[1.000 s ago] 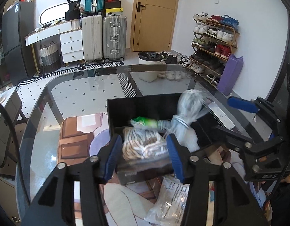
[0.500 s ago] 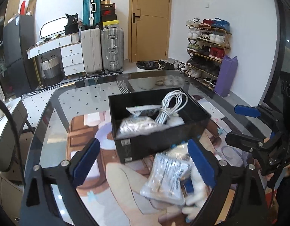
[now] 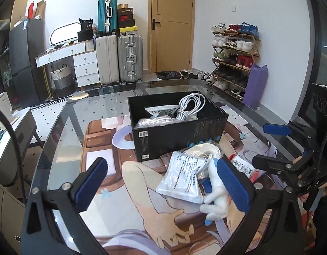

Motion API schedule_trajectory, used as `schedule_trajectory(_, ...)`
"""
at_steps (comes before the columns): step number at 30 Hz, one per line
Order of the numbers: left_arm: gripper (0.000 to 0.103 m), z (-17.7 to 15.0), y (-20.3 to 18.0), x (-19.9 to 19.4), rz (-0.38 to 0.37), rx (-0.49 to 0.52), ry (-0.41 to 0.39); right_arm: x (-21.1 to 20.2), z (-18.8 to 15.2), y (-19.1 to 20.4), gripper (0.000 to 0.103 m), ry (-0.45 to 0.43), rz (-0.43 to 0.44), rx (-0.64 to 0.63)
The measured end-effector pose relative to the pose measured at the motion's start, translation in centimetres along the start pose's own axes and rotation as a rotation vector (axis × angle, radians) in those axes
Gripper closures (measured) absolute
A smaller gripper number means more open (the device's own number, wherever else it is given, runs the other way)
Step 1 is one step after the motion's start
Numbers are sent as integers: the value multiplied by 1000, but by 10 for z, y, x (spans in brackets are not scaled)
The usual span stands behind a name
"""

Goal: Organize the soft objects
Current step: 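Move both tools back over the plush doll and red-edged tissue packet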

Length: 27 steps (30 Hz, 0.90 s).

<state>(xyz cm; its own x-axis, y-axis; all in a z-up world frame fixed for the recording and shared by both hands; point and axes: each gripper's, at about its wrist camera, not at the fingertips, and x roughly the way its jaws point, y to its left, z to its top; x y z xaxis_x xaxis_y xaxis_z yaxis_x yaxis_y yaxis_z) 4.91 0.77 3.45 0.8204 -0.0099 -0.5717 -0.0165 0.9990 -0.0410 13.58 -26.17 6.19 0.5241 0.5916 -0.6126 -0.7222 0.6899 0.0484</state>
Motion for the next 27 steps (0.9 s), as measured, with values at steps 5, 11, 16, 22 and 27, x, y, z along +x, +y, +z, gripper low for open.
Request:
schedule_trajectory(5,0,-1,-8,-3,-8,18,1,2,-2,5,1,21,2,-13)
schedule_trajectory(11,0,-5,-13,2,-17,29,31,16,-8,9,1,77,-4,-27)
schedule_trajectory(16,0,-9,-15,7,-18,40,63,26,-15,7,1,127,-25,-33)
schedule_trajectory(22,0,-14,-22,13,-28,73,107,34,-21,2,1,169,-28,-23)
schedule_trajectory(27,0,-18,-29,17,-41,104,138,38,-23,2,1,191,-26,-23)
